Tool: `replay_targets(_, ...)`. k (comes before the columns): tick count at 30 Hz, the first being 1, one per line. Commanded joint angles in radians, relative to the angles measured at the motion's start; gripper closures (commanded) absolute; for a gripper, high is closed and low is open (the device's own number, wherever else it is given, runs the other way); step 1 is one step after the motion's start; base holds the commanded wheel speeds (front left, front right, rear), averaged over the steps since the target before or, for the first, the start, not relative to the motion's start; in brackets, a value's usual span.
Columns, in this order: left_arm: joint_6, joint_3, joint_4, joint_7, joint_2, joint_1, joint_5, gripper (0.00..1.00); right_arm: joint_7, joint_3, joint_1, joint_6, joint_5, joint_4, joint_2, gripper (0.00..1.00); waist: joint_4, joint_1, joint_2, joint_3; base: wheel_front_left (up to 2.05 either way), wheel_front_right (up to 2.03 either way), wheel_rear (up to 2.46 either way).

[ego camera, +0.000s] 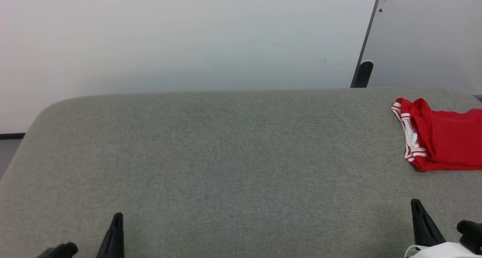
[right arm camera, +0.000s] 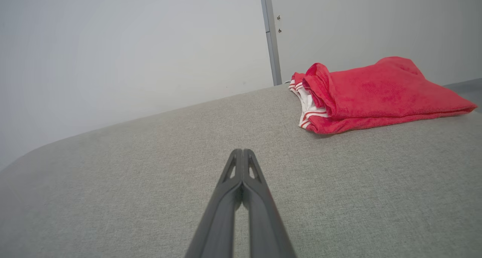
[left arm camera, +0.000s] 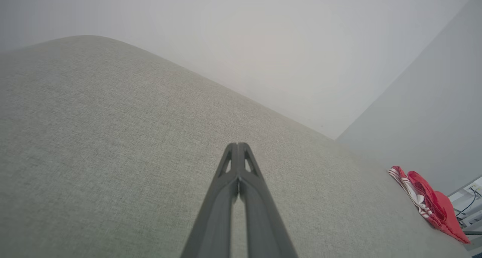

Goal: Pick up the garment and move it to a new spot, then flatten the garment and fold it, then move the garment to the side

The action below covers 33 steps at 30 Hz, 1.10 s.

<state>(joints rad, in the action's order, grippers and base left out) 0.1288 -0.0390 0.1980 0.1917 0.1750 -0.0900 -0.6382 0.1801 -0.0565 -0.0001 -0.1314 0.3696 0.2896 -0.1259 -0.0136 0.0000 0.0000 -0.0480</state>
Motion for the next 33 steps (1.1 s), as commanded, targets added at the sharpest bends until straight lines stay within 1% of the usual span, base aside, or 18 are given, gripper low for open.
replay_targets(1, 0.001, -0.008, -0.013, -0.009, 0.004, 0.029, -0.032, 1.0, -0.007, -0.005, -0.032, 0.0, 0.039, -0.019, -0.003, 1.0, 0.0, 0.0, 0.0, 0.001, 0.0, 0.0, 0.0)
replay_targets(17, 0.001, -0.024, 0.0, -0.075, -0.024, 0.069, -0.241, 1.0, -0.069, -0.016, -0.05, 0.0, 0.306, -0.028, 0.014, 1.0, 0.002, 0.0, 0.0, 0.008, 0.0, 0.0, 0.0)
replay_targets(33, 0.001, -0.037, 0.011, -0.13, -0.048, 0.102, -0.416, 1.0, -0.123, -0.026, -0.067, 0.001, 0.53, -0.033, 0.029, 1.0, 0.004, 0.0, 0.0, 0.015, 0.0, 0.0, 0.0)
